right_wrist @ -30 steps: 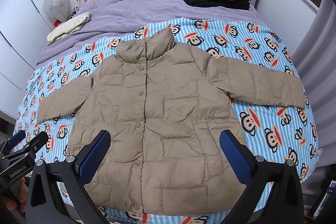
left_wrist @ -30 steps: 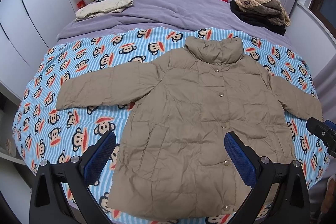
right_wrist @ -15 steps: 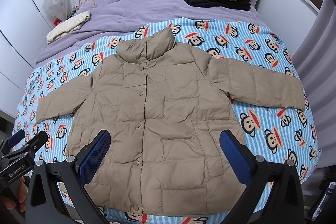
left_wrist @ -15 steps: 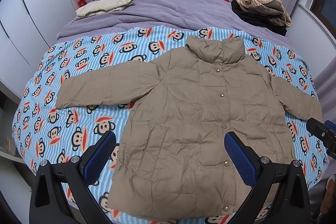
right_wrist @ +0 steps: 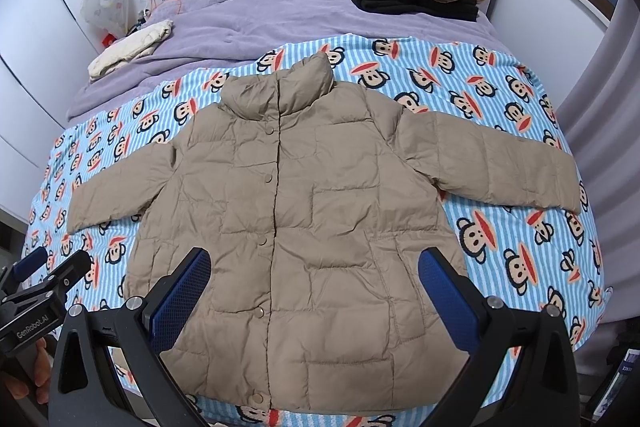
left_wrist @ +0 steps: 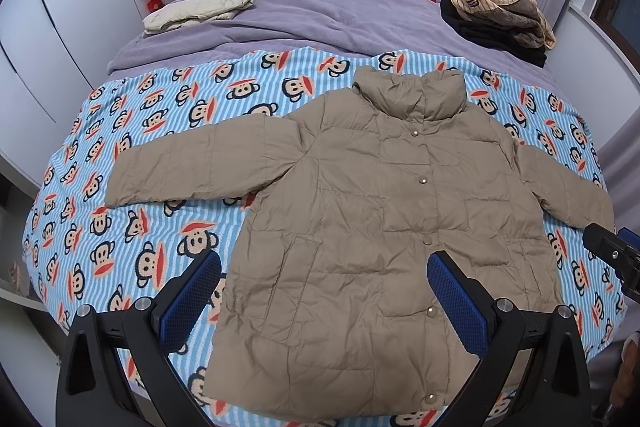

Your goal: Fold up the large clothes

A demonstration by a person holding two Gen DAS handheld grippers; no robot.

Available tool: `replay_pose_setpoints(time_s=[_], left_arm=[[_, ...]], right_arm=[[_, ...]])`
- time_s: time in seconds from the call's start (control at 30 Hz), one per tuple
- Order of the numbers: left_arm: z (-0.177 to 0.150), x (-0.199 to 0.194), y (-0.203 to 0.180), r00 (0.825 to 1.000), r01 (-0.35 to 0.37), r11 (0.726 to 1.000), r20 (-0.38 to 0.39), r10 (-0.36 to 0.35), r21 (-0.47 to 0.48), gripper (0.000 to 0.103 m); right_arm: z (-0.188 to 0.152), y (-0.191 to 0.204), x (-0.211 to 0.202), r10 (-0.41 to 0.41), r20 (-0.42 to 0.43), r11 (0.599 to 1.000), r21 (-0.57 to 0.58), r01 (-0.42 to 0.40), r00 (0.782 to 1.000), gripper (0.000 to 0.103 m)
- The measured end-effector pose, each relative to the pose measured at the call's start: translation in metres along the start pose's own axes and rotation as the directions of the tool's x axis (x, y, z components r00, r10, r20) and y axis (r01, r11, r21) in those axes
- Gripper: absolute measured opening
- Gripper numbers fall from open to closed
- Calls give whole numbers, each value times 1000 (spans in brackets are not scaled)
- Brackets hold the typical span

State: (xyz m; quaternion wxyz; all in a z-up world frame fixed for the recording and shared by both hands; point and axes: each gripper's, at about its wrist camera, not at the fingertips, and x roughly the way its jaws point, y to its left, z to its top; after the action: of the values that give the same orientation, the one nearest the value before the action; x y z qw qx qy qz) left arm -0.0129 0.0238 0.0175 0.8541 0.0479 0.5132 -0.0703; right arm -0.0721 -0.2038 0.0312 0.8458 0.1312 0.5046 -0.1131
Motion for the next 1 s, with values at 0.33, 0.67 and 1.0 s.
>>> replay_pose_setpoints(time_s=[0.33,0.67,1.0], left_arm=[[3,5,2,1000,2,1000,-17,-2,-5,103],[3,6,1,1000,7,1000,-24,-7,1,103],[3,6,1,1000,7,1000,-25,-7,0,103]], right_arm=[[3,15,2,2,-5,1000,1,-2,1000,103],[1,2,4,6,0,1000,4,-6,1000,103],[0,1,4,10,-1,1000,4,-10,1000,103]])
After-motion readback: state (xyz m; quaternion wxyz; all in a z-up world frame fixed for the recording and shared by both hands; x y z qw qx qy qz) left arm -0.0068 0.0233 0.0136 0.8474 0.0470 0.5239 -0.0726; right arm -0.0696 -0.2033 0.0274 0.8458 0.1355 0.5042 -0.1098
